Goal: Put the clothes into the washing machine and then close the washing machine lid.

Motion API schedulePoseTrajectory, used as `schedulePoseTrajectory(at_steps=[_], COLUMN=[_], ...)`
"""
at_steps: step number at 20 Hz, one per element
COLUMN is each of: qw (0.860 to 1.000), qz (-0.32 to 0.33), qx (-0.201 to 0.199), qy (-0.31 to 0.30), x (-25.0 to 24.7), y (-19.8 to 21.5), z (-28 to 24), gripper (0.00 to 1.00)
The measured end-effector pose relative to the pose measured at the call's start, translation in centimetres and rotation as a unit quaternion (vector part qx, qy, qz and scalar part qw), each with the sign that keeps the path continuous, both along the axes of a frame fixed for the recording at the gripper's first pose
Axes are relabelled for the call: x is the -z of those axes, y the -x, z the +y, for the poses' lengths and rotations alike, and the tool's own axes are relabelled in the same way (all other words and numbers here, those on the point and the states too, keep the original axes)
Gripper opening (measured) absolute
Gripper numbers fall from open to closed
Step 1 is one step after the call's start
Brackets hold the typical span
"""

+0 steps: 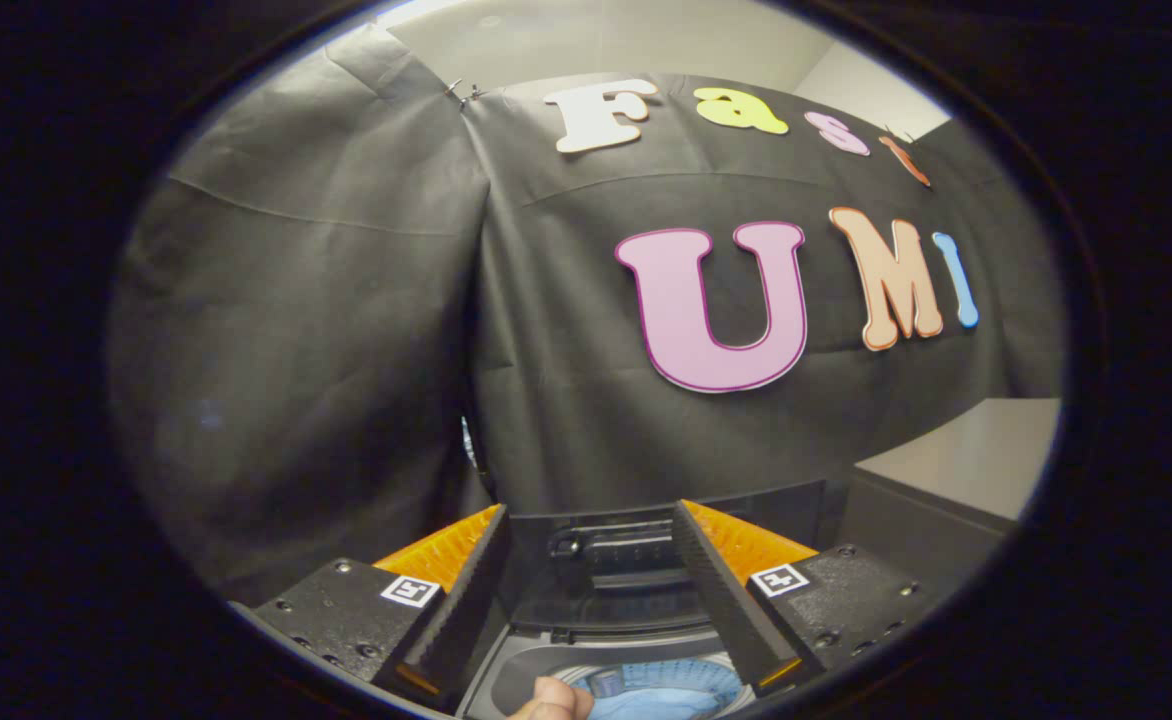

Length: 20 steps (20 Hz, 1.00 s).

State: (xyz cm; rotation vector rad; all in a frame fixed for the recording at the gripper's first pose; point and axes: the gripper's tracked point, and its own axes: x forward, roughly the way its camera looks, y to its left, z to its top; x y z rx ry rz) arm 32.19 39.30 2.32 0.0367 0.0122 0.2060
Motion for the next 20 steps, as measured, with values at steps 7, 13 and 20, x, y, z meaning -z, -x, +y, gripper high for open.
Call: schedulePoseTrajectory(at_steps=[7, 13, 20], qw=[0.998, 0.993, 0.989], qz=[0.034, 0.043, 0.084], qx=[0.021, 0.065, 0.069], qy=[0.046, 0.083, 0.105], x=[0.4, 2.4, 6.1], y=[-7.9, -14.0, -18.1], z=[0.1, -1.7, -3.2], gripper=[0.97, 0.96, 0.96])
